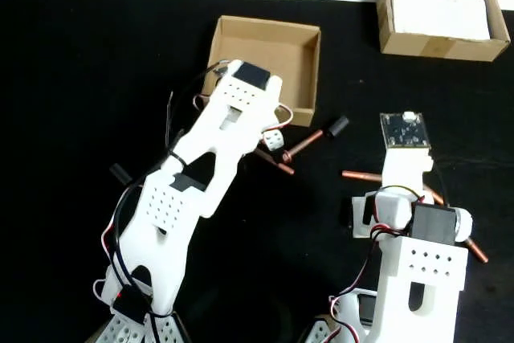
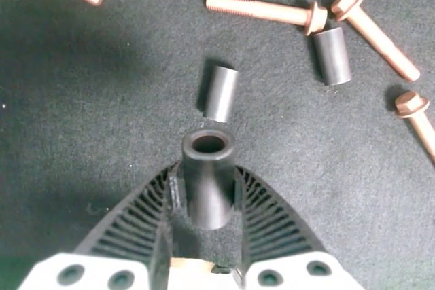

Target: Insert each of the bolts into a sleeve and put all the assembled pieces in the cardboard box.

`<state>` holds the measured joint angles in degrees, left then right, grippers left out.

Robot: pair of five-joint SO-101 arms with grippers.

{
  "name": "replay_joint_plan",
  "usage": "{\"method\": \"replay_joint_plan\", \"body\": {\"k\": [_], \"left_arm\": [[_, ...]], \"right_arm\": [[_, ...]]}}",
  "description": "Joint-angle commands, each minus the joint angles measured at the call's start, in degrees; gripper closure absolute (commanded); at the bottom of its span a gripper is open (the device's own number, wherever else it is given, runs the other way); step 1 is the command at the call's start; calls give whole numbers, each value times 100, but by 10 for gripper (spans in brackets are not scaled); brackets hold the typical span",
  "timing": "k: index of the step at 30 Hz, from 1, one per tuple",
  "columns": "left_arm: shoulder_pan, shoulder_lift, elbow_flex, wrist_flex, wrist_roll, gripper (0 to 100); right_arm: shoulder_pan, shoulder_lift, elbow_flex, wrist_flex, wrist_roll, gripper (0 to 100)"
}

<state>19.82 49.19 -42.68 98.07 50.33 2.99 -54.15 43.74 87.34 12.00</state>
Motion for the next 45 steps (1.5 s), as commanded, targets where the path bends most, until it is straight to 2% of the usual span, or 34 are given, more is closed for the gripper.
{"method": "replay_joint_plan", "body": {"k": [1,6,11,13,15,17,19,26,33,38,42,45], "left_arm": [[-136,66,-215,-176,53,765],[-136,365,-215,-255,62,765],[-145,629,-224,-237,404,783],[-145,646,-224,-237,404,868],[-145,637,-224,-246,378,1000],[-145,558,-224,-220,369,968],[-171,426,-224,-211,369,997],[-277,-382,-224,-211,308,992],[-31,-1508,-224,35,-967,992],[171,-2510,-163,281,-2215,992],[66,-3618,127,281,-2725,992],[40,-4620,646,281,-3323,992]], "right_arm": [[31,-92,-13,-75,176,991],[31,-92,-13,-75,229,991],[57,-92,-13,-75,229,991],[57,-92,-13,-75,229,991],[66,-92,-13,-75,220,991],[66,-136,-13,-75,220,991],[66,-145,-31,-75,211,991],[48,-154,-110,-48,211,991],[-4,-532,-1147,180,220,991],[-813,-1604,-1622,699,193,991],[-1358,-2677,-1446,936,185,991],[-1393,-3495,-752,980,176,991]]}}
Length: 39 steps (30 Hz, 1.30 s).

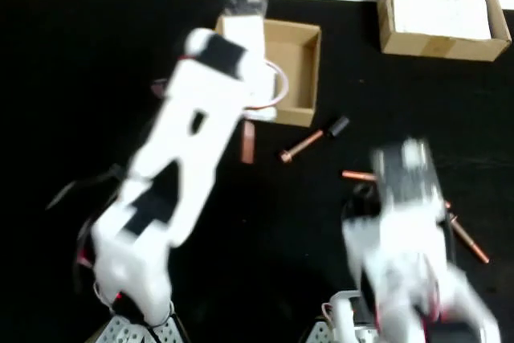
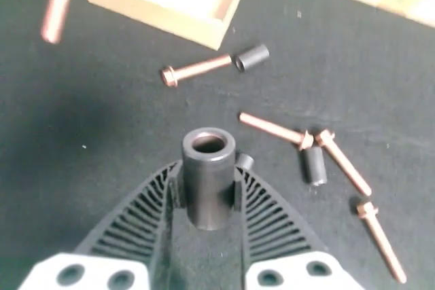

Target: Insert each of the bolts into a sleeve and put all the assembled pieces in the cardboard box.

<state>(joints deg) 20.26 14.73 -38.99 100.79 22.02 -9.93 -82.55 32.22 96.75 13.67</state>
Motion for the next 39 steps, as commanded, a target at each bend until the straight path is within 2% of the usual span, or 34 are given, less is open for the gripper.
{"method": "replay_joint_plan", "body": {"k": [1,6,11,14,19,21,25,27,31,39], "left_arm": [[-48,-1543,514,9,-721,992],[-84,-3187,1824,-132,-1284,992],[-92,-4110,3371,-1477,-1275,992],[-57,-4488,4400,-2488,-1266,992],[-48,-5165,6105,-4554,-1266,992],[-40,-5402,6756,-5538,-1266,992],[110,-5640,7741,-7613,-1266,992],[286,-5648,7908,-8343,-1266,992],[840,-5648,7793,-8835,-1292,992],[1622,-5640,7152,-8765,-1310,992]], "right_arm": [[-101,-954,708,31,9,991],[-119,-2343,2158,-919,9,991],[-101,-2167,2554,-2264,9,991],[-110,-2237,3029,-3143,-396,991],[-330,-2246,3996,-4681,-2163,991],[-479,-2255,4391,-5305,-2655,991],[-725,-2255,4831,-5912,-2690,991],[-787,-2255,5051,-6123,-2690,991],[-787,-2255,5543,-6571,-2690,991],[-787,-2255,5877,-6782,-2690,991]]}}
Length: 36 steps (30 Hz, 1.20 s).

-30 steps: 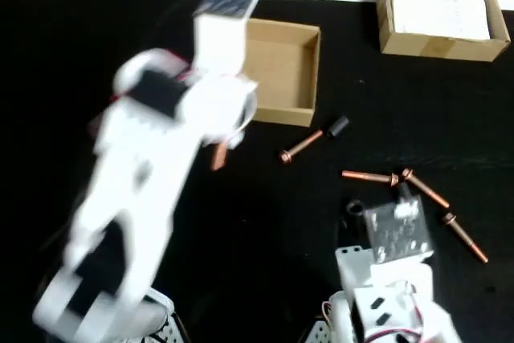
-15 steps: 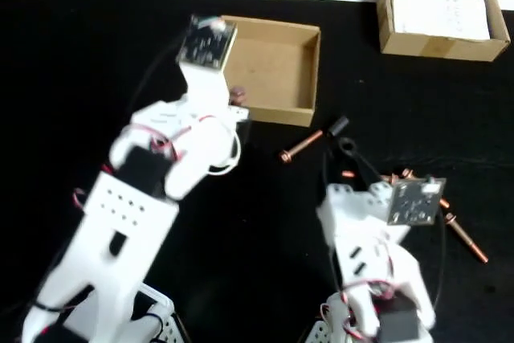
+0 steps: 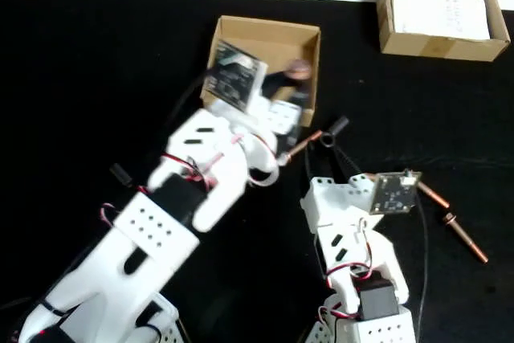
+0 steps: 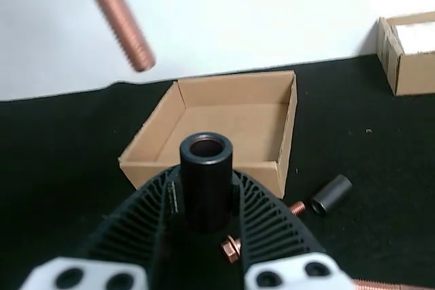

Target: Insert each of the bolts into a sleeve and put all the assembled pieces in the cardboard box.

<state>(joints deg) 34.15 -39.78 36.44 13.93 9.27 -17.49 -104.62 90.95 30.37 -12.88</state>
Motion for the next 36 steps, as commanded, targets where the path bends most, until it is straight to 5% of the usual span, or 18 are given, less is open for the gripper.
{"method": "replay_joint_plan", "body": {"k": [1,36], "left_arm": [[268,-189,-382,-70,-35,992],[787,233,444,677,378,992]], "right_arm": [[-31,-48,4,-145,-35,991],[-31,-40,-48,-145,-35,991]]}}
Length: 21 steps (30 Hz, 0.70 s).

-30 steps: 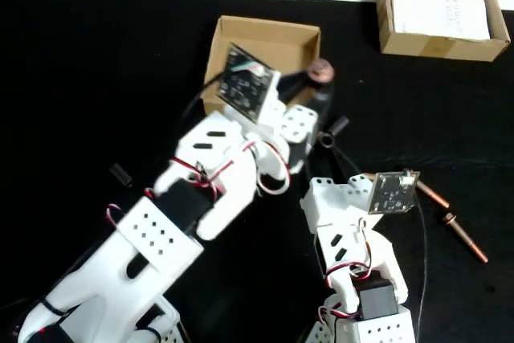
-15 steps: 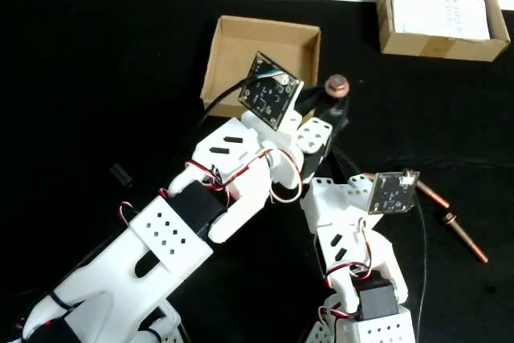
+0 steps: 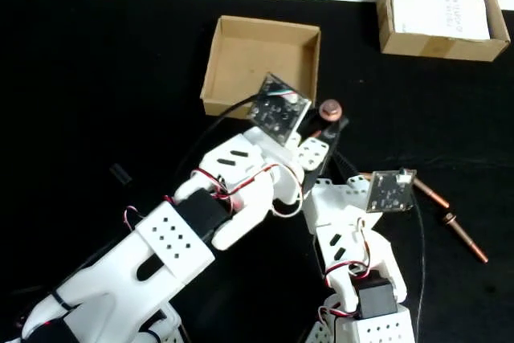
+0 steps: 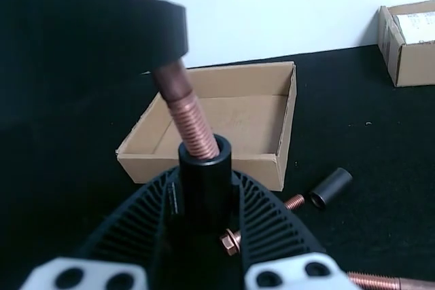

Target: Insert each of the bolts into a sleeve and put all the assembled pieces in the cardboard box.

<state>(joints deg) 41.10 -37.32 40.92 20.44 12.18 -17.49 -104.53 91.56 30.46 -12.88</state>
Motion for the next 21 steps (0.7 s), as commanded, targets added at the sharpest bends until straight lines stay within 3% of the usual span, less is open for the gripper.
{"method": "replay_joint_plan", "body": {"k": [1,4,8,15,21], "left_arm": [[84,-13,4,26,88,992],[48,-13,4,62,53,992],[57,-13,13,343,-765,992],[92,-4,13,1160,-1336,992],[48,-4,22,1574,-1433,992]], "right_arm": [[-31,-48,-119,-154,-35,991],[-31,-48,-119,-154,-35,991],[-31,-48,-180,-154,422,991],[-31,-48,-180,-154,809,991],[-31,-48,-154,-136,809,991]]}}
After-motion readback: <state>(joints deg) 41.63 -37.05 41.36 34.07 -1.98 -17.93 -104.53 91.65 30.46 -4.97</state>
